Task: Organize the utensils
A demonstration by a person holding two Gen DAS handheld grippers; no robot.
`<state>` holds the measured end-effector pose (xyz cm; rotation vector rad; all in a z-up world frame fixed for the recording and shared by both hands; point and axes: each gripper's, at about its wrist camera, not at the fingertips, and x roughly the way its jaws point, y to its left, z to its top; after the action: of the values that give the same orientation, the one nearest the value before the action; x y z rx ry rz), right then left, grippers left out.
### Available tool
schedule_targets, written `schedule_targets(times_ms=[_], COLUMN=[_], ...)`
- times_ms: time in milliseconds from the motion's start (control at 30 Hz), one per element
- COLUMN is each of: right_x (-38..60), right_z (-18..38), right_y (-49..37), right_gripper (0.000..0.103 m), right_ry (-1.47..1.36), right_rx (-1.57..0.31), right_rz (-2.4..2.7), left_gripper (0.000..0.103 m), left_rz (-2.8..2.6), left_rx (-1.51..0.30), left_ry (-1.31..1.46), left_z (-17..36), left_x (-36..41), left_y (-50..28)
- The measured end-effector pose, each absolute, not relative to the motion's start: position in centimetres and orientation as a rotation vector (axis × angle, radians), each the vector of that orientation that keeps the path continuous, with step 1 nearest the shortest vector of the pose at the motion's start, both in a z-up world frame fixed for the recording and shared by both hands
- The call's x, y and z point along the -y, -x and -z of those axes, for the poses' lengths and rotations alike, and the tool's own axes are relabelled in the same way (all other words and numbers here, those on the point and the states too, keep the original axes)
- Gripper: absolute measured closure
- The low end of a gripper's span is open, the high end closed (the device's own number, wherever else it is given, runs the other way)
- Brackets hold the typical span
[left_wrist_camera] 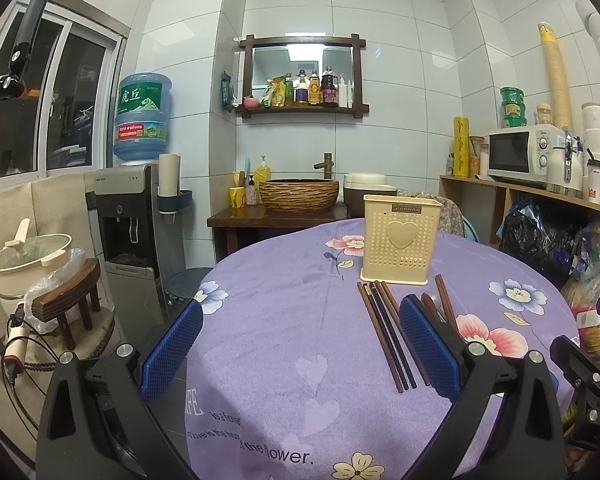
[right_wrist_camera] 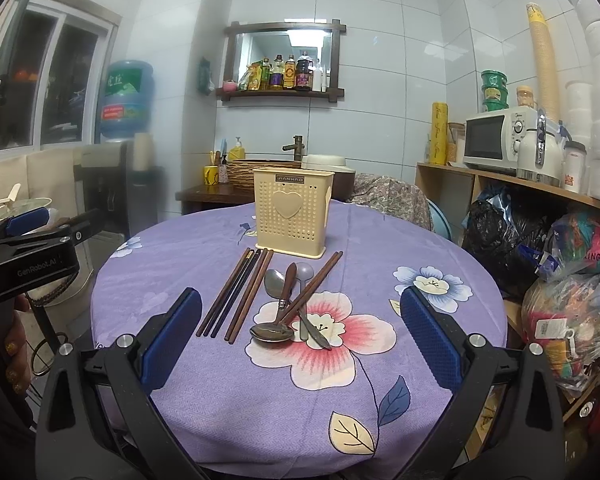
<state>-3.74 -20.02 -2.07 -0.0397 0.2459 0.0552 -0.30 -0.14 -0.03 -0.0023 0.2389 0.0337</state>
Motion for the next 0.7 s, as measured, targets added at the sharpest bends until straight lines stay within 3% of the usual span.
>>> schedule_targets(times_ms=[700], right_x=[20.17], right_z=[2.45], right_y=[3.48], right_gripper=[0.005], right_ry=[0.035], right_rx=[-0.263], right_rz=[-0.054], left_gripper=[0.005], left_rz=[-0.037], left_rx=[-0.258], left_ry=[0.002], left_z=[-0.05], left_x=[0.18], left_y=[0.00])
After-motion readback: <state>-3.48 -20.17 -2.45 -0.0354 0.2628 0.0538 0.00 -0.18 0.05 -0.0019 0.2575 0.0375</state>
